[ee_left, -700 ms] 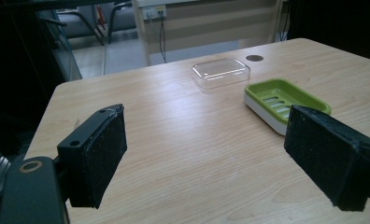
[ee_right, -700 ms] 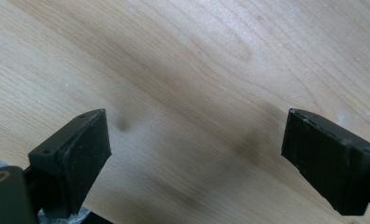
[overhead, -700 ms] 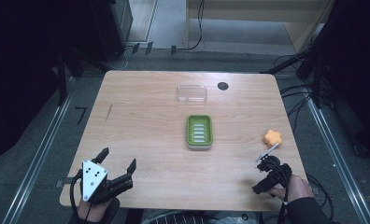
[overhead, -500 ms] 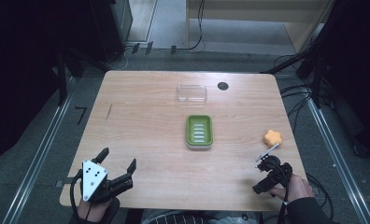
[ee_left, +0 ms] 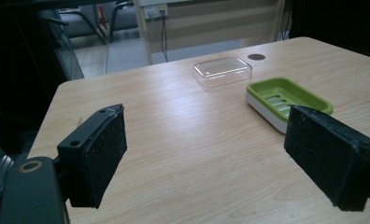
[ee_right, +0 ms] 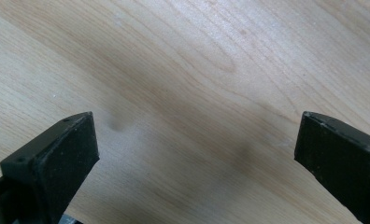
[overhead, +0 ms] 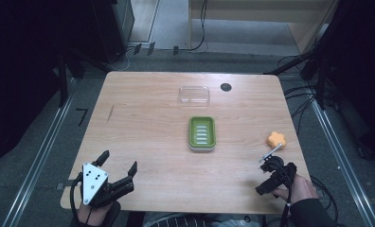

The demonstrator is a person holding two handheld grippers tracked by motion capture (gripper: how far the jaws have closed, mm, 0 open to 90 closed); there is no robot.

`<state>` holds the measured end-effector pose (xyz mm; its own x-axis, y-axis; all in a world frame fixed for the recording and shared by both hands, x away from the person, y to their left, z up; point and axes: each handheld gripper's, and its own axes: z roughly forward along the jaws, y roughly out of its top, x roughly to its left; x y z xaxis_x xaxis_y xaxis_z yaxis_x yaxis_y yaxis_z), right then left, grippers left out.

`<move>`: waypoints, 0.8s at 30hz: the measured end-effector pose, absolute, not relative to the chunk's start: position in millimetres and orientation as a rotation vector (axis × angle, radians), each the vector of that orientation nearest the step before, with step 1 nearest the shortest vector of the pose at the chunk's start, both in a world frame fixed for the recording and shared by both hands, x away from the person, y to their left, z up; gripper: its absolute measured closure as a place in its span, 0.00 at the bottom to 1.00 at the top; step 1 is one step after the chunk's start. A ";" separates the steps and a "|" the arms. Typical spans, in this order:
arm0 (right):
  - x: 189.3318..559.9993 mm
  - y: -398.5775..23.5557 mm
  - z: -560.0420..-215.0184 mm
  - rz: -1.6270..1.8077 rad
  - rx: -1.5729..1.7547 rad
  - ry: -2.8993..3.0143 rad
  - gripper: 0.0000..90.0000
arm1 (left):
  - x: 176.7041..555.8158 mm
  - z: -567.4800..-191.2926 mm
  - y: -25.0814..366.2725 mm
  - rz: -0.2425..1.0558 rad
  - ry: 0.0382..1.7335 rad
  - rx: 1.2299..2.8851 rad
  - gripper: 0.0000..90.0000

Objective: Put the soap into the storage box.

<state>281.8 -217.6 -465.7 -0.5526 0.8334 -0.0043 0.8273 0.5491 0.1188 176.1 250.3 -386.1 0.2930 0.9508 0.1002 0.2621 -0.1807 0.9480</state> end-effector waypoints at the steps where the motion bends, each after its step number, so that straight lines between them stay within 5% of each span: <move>1: 281.8 -217.5 -465.4 0.161 1.457 2.710 0.00 | 176.1 -386.1 250.5 0.945 1.128 1.646 0.15; 24: 306.3 -239.9 -465.5 0.132 1.545 2.608 0.00 | 176.3 -386.4 250.2 0.948 1.127 1.652 0.15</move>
